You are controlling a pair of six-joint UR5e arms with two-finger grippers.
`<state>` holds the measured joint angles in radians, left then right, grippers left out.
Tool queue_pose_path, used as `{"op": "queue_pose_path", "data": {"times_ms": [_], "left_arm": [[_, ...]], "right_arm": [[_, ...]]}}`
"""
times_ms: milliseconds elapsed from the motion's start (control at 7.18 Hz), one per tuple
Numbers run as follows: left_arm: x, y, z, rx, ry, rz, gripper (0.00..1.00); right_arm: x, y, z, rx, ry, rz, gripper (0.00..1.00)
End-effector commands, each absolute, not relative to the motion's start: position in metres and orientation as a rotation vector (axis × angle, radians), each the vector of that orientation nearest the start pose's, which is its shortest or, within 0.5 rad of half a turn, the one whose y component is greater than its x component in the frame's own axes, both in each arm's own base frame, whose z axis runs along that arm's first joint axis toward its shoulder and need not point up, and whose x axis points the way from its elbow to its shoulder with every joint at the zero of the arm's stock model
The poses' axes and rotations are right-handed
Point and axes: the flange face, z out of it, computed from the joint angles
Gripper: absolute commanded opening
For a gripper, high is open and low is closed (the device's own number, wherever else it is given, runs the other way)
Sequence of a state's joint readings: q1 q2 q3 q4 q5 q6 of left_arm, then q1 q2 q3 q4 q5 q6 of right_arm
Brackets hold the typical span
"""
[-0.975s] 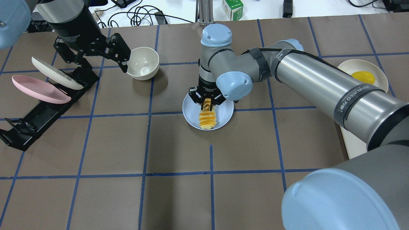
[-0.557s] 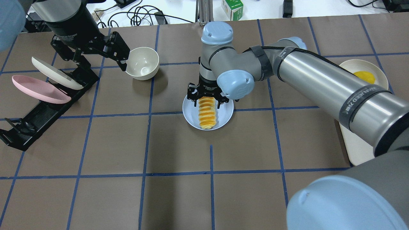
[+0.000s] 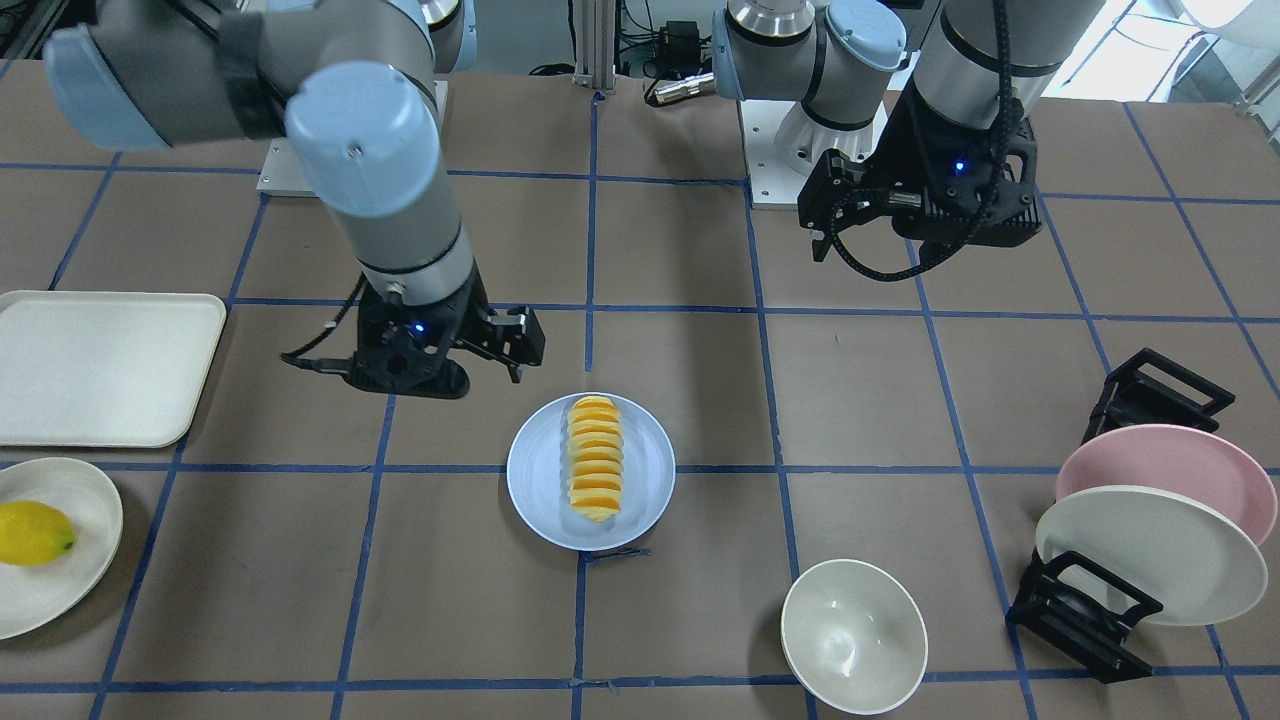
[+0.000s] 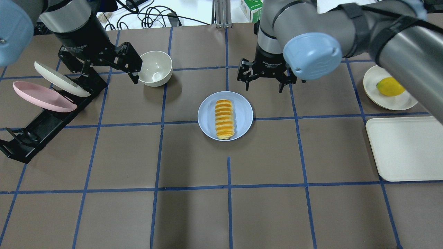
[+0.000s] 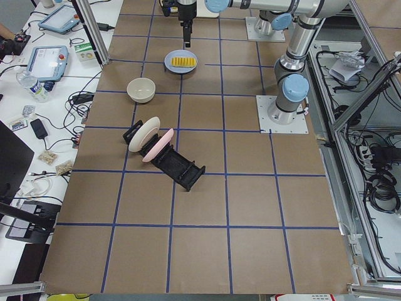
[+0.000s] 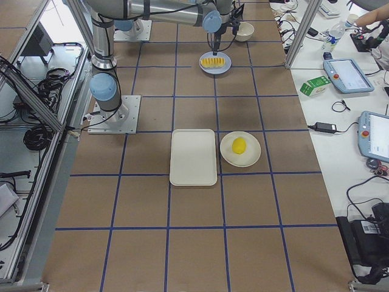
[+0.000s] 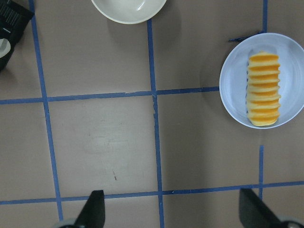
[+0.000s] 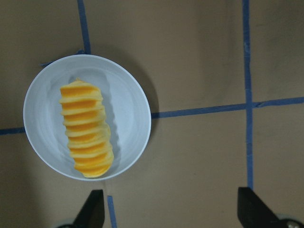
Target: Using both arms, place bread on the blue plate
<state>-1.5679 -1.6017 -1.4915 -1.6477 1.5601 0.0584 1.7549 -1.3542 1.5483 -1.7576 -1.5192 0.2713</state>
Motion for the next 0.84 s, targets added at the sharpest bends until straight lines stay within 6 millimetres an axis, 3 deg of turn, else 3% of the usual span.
{"op": "queue_pose_path", "data": {"times_ms": [0, 139, 418, 696], "left_arm": [[-0.133, -0.501, 0.503, 0.077, 3.15, 0.046, 1.0], [-0.133, -0.501, 0.504, 0.08, 3.15, 0.045, 1.0], [-0.132, -0.502, 0.504, 0.082, 3.15, 0.043, 1.0], [-0.131, -0.502, 0.505, 0.087, 3.149, 0.038, 1.0]], "right_arm": [[0.205, -0.508, 0.453, 0.084, 3.111, 0.019, 1.0], [0.185, -0.5, 0.464, 0.129, 3.112, 0.053, 1.0], [0.143, -0.503, 0.473, 0.206, 3.107, 0.03, 1.0], [0.141, -0.494, 0.48, 0.217, 3.108, 0.008, 1.0]]}}
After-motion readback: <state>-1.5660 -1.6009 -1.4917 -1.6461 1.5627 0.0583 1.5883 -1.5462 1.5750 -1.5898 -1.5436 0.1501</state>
